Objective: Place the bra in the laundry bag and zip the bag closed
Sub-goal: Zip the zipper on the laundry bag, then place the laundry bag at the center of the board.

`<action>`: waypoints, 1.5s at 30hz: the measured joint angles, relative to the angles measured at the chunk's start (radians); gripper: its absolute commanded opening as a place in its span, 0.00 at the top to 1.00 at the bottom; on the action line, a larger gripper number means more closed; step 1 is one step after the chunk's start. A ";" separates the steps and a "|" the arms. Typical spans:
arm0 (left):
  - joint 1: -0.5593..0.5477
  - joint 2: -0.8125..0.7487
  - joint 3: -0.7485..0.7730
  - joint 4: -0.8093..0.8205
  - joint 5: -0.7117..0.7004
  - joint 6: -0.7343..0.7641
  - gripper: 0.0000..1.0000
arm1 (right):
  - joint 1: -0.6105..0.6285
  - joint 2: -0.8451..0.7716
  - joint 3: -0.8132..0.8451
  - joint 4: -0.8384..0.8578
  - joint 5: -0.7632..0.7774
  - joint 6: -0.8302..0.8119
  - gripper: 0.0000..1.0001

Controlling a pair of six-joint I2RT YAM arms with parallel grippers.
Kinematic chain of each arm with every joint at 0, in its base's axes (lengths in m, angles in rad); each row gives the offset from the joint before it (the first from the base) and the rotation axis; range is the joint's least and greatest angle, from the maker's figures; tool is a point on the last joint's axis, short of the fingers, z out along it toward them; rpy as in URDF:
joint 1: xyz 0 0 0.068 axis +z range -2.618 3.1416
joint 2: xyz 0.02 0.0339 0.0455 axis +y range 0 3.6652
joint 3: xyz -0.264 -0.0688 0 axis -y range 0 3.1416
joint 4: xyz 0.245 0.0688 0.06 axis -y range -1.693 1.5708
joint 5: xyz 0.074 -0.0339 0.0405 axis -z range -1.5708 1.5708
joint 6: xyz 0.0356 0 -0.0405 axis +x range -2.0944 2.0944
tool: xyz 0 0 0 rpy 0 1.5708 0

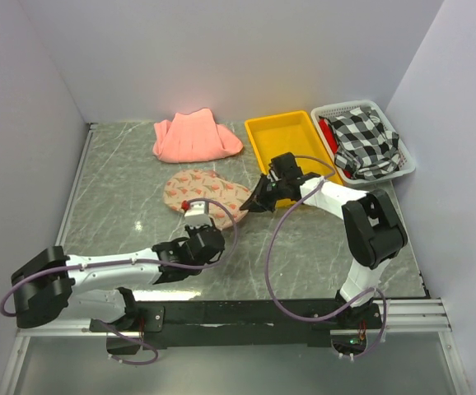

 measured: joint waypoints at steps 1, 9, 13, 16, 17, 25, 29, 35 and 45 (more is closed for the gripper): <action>0.000 -0.011 -0.008 -0.007 -0.006 -0.013 0.99 | -0.004 0.000 0.000 -0.004 -0.003 -0.004 1.00; 0.005 -0.098 -0.060 -0.045 -0.027 -0.110 0.99 | -0.010 0.000 0.000 -0.016 -0.042 -0.028 1.00; 0.007 -0.094 -0.060 -0.069 -0.042 -0.151 0.95 | -0.010 0.000 0.000 -0.015 -0.049 -0.035 1.00; 0.007 -0.084 -0.058 -0.087 -0.047 -0.178 0.76 | -0.010 -0.002 -0.006 -0.009 -0.055 -0.046 1.00; 0.007 -0.084 -0.058 -0.093 -0.047 -0.180 0.73 | -0.010 -0.006 -0.015 -0.002 -0.055 -0.048 0.99; 0.009 -0.105 -0.050 -0.212 -0.051 -0.141 0.37 | -0.029 -0.116 -0.149 0.014 0.031 -0.108 0.70; 0.009 -0.106 0.002 -0.269 -0.051 -0.138 0.34 | 0.008 -0.116 -0.149 -0.002 0.042 -0.169 0.71; 0.009 -0.145 0.053 -0.335 -0.087 -0.146 0.28 | 0.079 -0.121 -0.176 0.000 0.039 -0.181 0.72; 0.027 -0.176 0.068 -0.456 -0.185 -0.207 0.25 | 0.281 -0.168 -0.300 0.082 0.003 -0.062 0.47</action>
